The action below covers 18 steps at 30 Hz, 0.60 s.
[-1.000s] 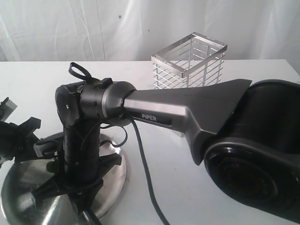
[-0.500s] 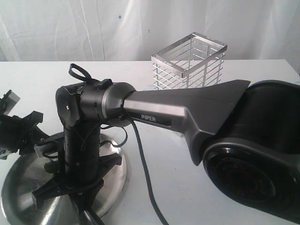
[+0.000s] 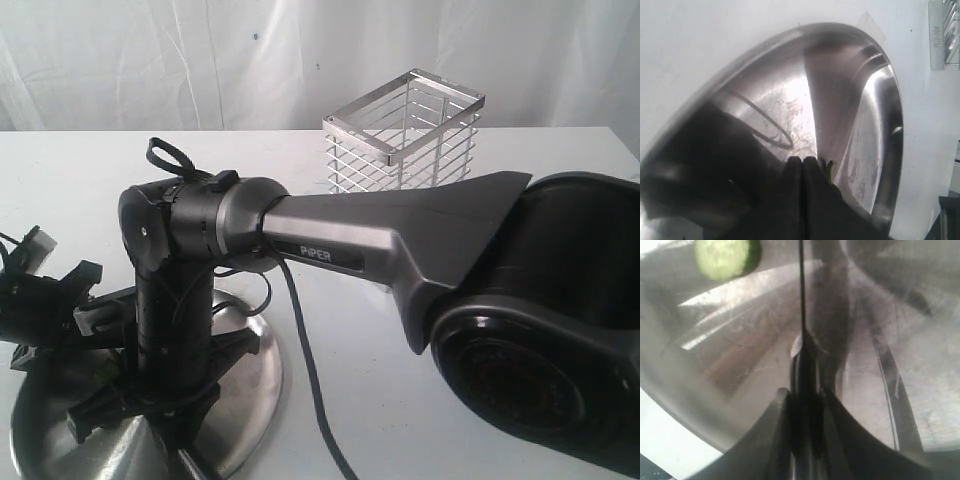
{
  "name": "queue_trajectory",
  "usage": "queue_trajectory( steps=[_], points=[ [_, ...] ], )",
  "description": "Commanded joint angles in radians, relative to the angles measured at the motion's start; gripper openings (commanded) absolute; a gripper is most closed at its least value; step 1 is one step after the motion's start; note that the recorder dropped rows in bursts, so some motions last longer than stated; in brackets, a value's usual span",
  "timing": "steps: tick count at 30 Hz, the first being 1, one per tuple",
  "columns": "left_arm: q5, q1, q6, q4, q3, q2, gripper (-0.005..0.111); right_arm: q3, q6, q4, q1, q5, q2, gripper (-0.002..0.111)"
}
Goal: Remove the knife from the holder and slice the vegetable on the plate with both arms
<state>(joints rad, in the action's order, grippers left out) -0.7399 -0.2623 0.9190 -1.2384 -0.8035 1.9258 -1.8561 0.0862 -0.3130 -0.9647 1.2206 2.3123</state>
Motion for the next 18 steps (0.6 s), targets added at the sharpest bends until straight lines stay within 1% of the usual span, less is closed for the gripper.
queue_trajectory(
  steps=[1,5,10,18],
  points=[
    [-0.017,0.008,0.005,-0.025,0.012,0.028,0.0,-0.007,0.014,-0.009,0.002,0.0,-0.012,0.0],
    [-0.088,0.008,0.069,-0.107,-0.002,0.028,0.0,-0.007,0.021,0.005,0.002,0.0,-0.036,0.0],
    [-0.175,0.006,0.061,-0.117,-0.064,0.028,0.0,-0.007,0.036,0.008,0.002,0.0,-0.048,0.0],
    [-0.263,0.006,0.043,-0.135,-0.131,0.028,0.0,-0.003,0.076,0.045,0.002,0.0,-0.021,0.0]
  ],
)
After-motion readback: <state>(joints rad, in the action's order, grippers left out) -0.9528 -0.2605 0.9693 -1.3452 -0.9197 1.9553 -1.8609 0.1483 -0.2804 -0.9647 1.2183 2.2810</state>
